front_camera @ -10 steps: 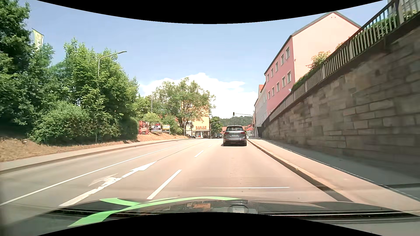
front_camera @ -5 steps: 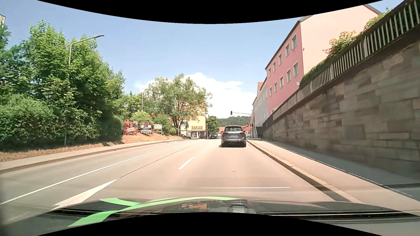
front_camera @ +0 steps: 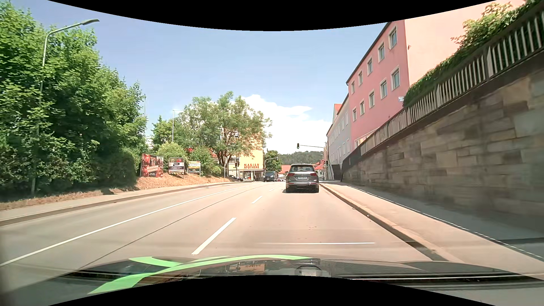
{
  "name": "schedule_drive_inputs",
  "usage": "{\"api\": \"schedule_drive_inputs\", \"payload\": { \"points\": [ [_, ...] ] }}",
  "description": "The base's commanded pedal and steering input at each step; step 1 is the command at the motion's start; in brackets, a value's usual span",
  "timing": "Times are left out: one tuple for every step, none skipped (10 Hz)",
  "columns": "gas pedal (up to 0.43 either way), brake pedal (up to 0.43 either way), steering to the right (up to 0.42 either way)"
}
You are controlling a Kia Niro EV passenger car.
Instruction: Follow the waypoints while adhering to traffic rules and regulations
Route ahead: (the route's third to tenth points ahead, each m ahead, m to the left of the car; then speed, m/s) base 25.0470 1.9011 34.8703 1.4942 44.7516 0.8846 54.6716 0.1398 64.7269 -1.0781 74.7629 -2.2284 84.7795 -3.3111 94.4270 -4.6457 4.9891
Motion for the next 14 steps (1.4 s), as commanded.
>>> {"api": "schedule_drive_inputs", "payload": {
  "points": [
    [0.079,0.0,0.009],
    [0.087,0.0,0.008],
    [0.087,0.0,0.009],
    [0.087,0.0,0.008],
    [0.098,0.0,0.008],
    [0.098,0.0,0.008],
    [0.098,0.0,0.008],
    [0.098,0.0,0.008],
    [0.098,0.0,0.008],
    [0.098,0.0,0.009],
    [0.098,0.0,0.009],
    [0.098,0.0,0.009],
    [0.079,0.0,0.01],
    [0.067,0.0,0.01]
  ]
}}
